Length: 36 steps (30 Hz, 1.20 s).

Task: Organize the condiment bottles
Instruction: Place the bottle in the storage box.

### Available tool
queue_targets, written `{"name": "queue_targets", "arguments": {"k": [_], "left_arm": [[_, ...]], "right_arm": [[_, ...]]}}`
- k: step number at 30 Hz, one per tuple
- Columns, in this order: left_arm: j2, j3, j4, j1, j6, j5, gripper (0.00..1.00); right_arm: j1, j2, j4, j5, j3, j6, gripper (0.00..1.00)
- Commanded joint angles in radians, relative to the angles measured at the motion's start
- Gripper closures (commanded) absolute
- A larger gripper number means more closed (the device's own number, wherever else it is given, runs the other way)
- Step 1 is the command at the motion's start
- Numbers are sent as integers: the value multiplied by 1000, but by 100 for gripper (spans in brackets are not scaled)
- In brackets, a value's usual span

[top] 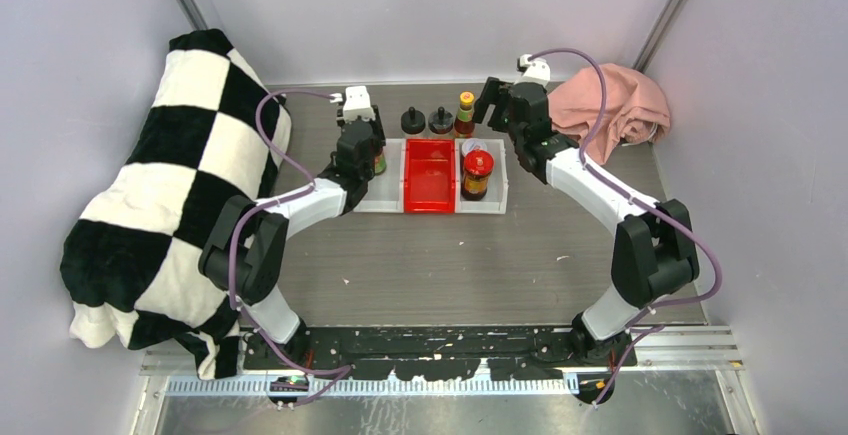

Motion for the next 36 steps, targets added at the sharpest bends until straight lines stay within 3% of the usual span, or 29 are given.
{"name": "queue_targets", "arguments": {"k": [1, 12, 19, 36], "left_arm": [[-18, -1, 180, 5, -16, -12, 100], [-24, -19, 161, 3, -40, 0, 73], [-39, -24, 141, 2, -62, 3, 49], [-84, -45, 111, -5, -96, -3, 45]], "right_arm": [[3, 25, 21, -59, 65, -35, 15], [17, 110, 4, -113, 164, -68, 14], [37, 172, -23, -135, 249, -96, 14], [43, 283, -65, -113, 360, -171, 14]]}}
